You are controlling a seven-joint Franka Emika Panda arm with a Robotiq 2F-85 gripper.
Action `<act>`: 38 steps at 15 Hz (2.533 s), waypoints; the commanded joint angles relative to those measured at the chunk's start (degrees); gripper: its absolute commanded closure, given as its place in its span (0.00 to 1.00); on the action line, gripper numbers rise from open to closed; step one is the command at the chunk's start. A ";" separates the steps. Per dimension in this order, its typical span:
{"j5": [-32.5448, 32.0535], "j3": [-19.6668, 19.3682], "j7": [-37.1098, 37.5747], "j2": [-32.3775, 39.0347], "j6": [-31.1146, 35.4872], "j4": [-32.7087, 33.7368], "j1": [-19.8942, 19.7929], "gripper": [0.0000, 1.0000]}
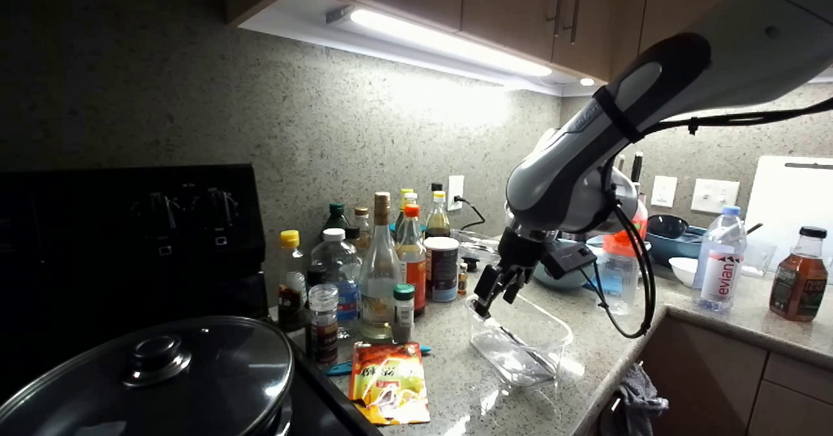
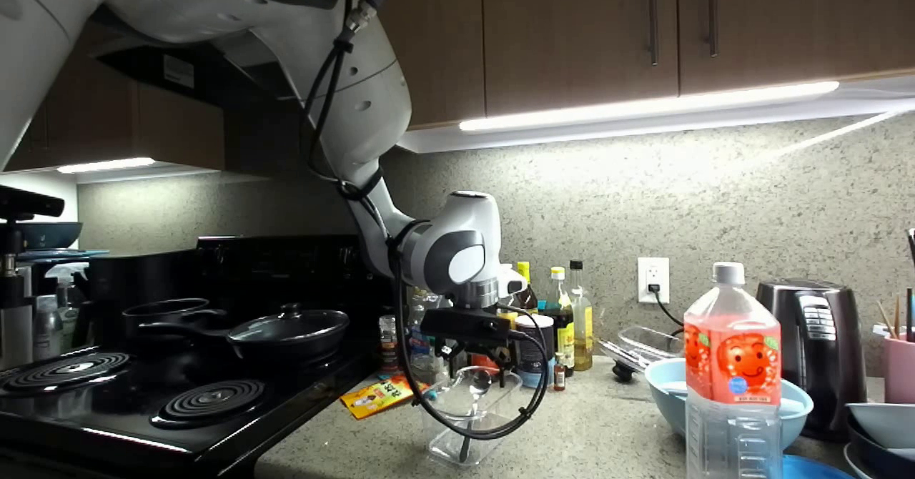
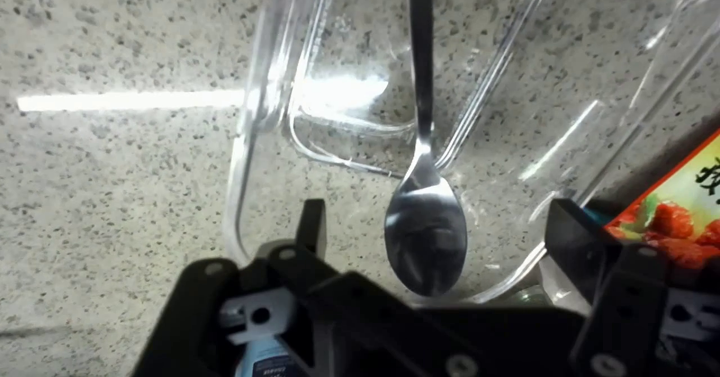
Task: Put the spoon in the transparent bowl, then remove the spoon out of the bowl, then put the spoon back in the bowl
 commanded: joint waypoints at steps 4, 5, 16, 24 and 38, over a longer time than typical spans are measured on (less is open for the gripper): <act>5.22 2.03 -0.76 4.87 -12.47 7.11 -2.82 0.00; 5.59 1.83 -0.65 5.39 -13.41 7.93 -2.96 0.00; 6.74 -0.99 1.24 10.98 -17.43 15.32 -4.71 0.00; 6.83 -2.09 2.66 13.55 -18.12 19.52 -6.80 0.39; -32.32 -19.34 20.40 12.37 8.41 12.69 14.01 0.99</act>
